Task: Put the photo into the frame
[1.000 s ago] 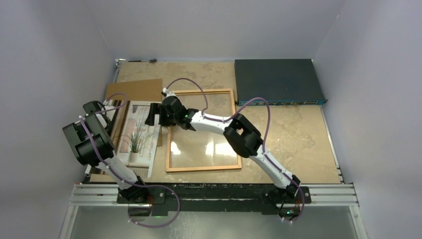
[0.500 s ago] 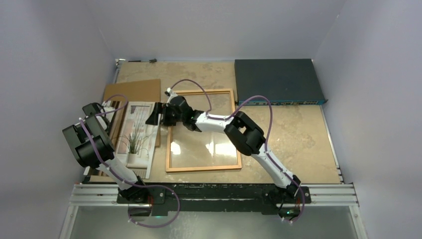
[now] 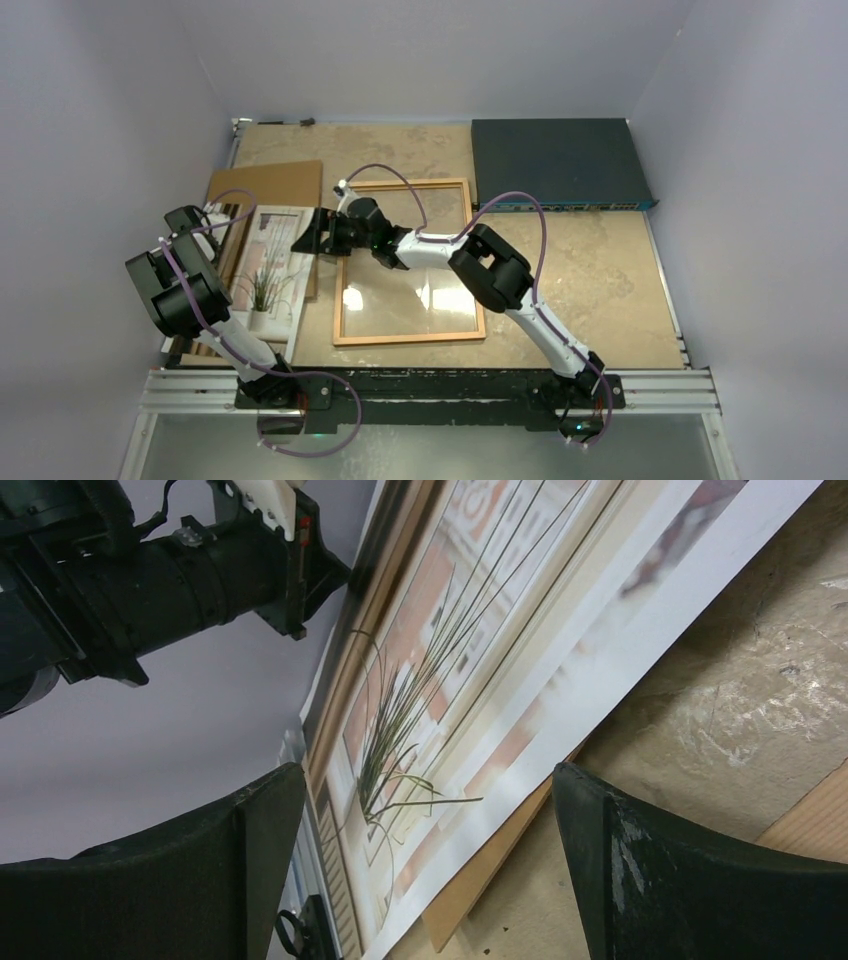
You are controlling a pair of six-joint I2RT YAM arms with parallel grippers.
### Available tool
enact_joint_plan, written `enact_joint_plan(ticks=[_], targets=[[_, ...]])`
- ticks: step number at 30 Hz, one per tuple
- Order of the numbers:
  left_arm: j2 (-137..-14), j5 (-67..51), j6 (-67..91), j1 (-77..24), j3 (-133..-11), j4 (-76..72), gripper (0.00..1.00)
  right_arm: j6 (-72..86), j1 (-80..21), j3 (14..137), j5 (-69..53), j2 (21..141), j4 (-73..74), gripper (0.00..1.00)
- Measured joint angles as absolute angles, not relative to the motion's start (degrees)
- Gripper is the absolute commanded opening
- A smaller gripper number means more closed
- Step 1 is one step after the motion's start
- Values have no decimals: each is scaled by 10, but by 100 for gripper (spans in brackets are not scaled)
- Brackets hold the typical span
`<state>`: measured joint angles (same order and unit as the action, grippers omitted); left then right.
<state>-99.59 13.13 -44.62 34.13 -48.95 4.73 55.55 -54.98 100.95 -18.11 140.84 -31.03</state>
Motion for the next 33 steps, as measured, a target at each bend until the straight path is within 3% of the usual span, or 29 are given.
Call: enact_joint_plan(ticks=[15,33], targets=[[-996,130,-459,340,-489,50,0,534,-551,1005,-185,1407,-314,94],[-986,135,-470,295,-489,63,0,485,-563,1018,-95,1403,-275,94]])
